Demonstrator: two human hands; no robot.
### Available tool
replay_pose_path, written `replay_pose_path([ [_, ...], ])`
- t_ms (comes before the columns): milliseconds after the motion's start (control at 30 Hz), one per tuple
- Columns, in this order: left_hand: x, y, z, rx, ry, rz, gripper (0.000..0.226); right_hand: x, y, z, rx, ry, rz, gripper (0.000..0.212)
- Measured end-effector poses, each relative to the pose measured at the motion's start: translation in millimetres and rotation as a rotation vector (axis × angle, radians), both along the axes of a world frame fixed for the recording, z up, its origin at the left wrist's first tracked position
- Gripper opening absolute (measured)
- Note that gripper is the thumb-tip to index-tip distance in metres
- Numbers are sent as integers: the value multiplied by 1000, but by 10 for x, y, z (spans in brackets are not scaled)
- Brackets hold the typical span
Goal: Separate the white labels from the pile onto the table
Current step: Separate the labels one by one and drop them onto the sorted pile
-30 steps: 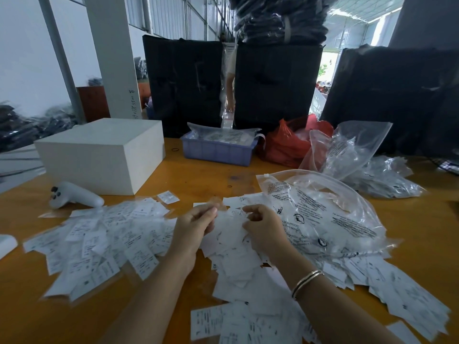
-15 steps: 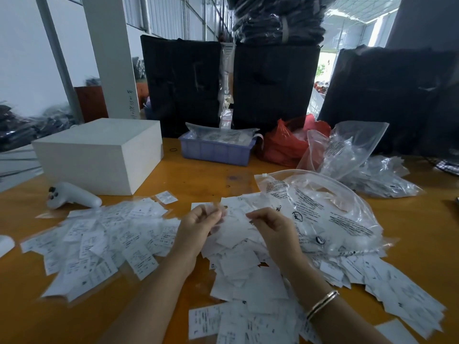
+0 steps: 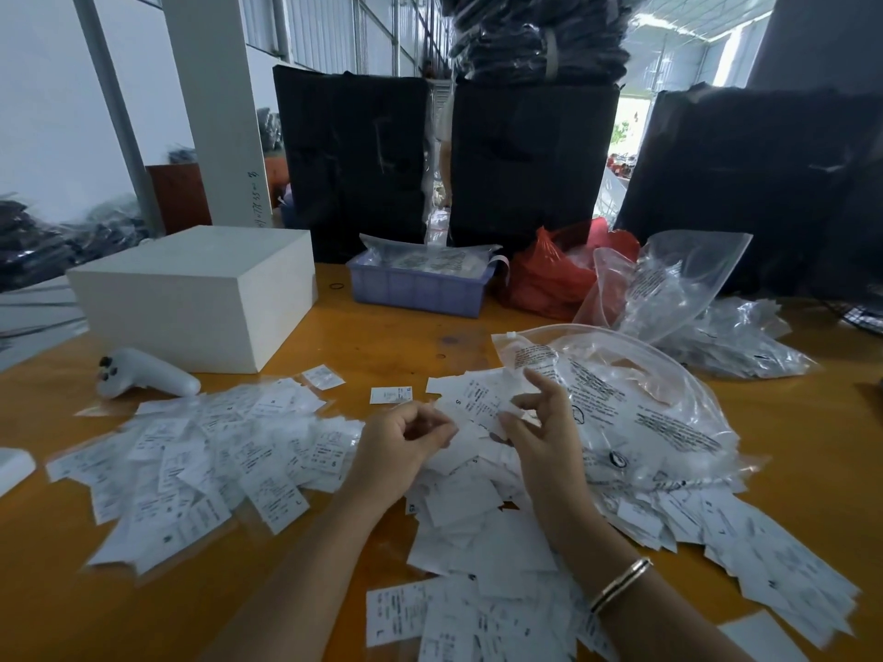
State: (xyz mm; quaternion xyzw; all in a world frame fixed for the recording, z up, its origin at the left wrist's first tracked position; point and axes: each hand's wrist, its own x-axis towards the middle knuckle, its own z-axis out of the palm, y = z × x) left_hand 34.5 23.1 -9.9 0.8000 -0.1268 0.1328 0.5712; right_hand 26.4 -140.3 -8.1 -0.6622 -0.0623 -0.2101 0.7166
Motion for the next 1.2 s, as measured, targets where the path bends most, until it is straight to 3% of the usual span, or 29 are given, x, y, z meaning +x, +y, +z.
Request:
replay_pose_path([
  [133, -18, 3, 5, 160, -103, 39, 16, 9, -7, -7, 109, 15, 9, 35],
  [300, -21, 10, 3, 248, -129, 71, 11, -8, -63, 42, 140, -49, -67, 36],
  [667, -2, 54, -6, 310, -220, 121, 17, -47, -71, 51, -318, -207, -151, 41],
  [867, 12, 55, -22, 317, -197, 134, 15, -24, -80, 41, -332, -278, -217, 28],
  [1200, 15, 55, -20, 320, -173, 142, 13, -39, -81, 46, -337, -279, -210, 30],
])
